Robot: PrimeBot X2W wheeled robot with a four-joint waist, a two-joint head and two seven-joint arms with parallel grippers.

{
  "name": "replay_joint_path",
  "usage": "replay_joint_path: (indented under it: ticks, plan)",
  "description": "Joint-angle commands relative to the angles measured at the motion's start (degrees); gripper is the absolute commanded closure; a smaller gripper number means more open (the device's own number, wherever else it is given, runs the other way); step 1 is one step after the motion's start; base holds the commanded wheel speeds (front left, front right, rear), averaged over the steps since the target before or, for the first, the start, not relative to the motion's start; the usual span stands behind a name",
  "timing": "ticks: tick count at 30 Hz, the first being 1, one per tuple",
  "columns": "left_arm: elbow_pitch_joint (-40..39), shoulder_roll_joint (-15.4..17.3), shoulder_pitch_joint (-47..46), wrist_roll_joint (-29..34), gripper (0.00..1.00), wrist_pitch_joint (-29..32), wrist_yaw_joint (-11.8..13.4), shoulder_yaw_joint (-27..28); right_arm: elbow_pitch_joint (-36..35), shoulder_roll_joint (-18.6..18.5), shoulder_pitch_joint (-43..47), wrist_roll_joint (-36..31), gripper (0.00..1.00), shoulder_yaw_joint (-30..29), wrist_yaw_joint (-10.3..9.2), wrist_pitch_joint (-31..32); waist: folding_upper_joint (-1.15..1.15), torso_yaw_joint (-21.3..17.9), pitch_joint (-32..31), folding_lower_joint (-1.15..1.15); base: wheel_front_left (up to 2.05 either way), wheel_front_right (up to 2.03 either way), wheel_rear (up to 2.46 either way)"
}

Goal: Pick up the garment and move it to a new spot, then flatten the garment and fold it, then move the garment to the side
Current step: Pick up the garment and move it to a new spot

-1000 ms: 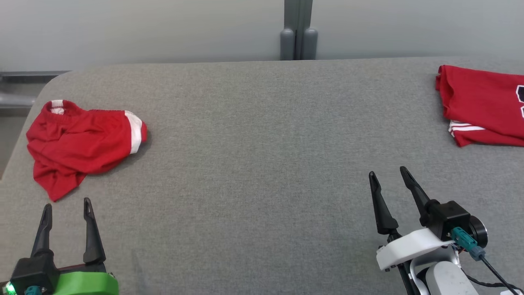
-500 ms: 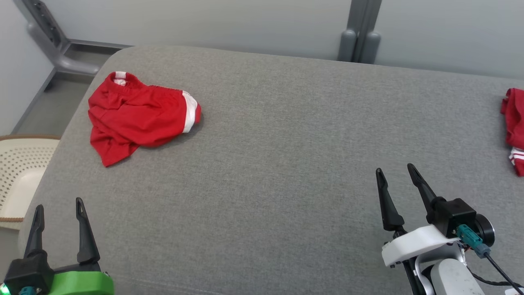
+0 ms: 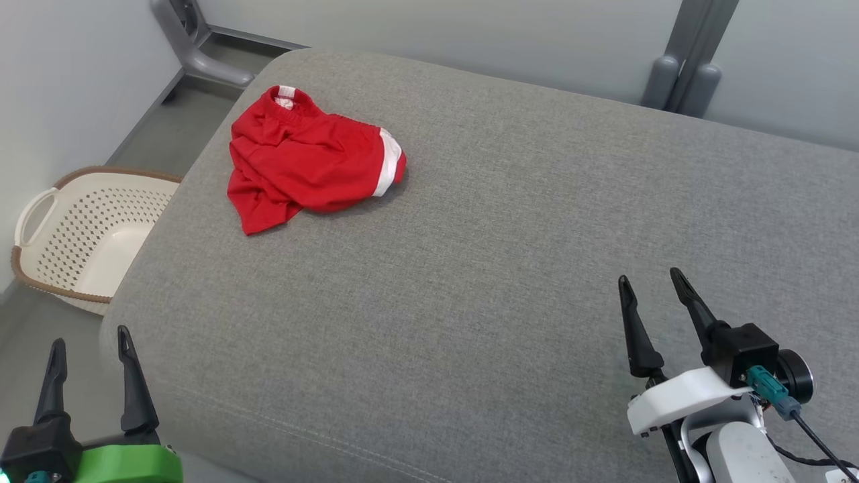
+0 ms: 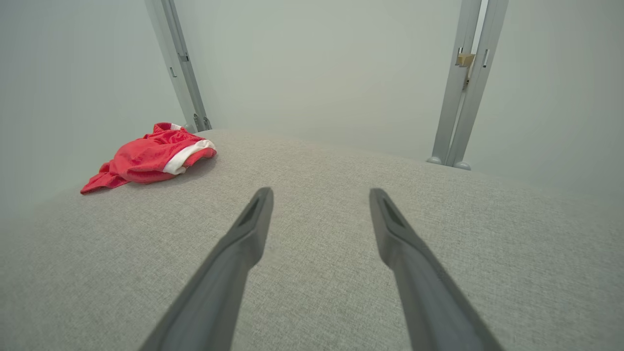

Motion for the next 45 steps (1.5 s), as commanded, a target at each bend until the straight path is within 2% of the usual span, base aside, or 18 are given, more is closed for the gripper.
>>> replay_joint_path:
  ticks: [1,10,17,27,32,38,41,45]
  plan:
    - [-0.13,0.06,-0.92,-0.32,0.00,0.02,0.37,0.17,0.11,-0.17,-0.65,-0.19,0.00,0.05,-0.09,-0.13,0.00,0.71,0.35,0.00,0.00,0.00,0.00]
    - [-0.32,0.00,-2.94,-1.52,0.00,0.02,0.69,0.89,-0.22,-0.17,-1.53,-1.10,0.00,0.08,-0.09,-0.11,0.00,-0.31,2.24,0.00,0.00,0.00,0.00]
    - [0.81,1.72,-11.36,-2.97,0.00,0.02,-0.43,2.28,-1.92,-0.62,-4.91,-2.40,0.00,-0.15,-0.09,0.35,0.00,-3.48,6.16,0.00,0.00,0.00,0.00]
    - [5.85,7.93,-29.24,-5.29,0.00,0.03,-2.00,4.91,-8.34,-2.46,-10.79,-3.79,0.00,0.55,-0.09,2.23,0.00,-11.91,16.40,0.00,0.00,0.00,0.00]
    - [10.31,12.04,-37.65,-5.70,0.00,0.02,-2.58,5.32,-11.60,-2.76,-11.99,-4.65,0.00,-0.30,-0.09,2.80,0.00,-15.80,21.13,0.00,0.00,0.00,0.00]
    - [19.39,17.11,-45.94,-6.91,0.00,0.02,-3.05,4.93,-14.29,-2.86,-11.83,-5.18,0.00,-1.81,-0.09,3.39,0.00,-19.54,25.62,0.00,0.00,0.00,0.00]
    - [24.22,18.65,-48.55,-7.35,0.00,0.26,-3.24,3.72,-15.18,-3.06,-11.90,-5.31,0.00,-2.35,-0.09,3.47,0.00,-20.27,27.05,0.00,0.00,0.00,0.00]
    - [32.16,20.29,-52.35,-9.73,0.00,3.56,-3.44,1.54,-16.40,-3.50,-11.95,-5.63,0.00,-2.62,-0.09,3.80,0.00,-21.00,28.49,0.00,0.00,0.00,0.00]
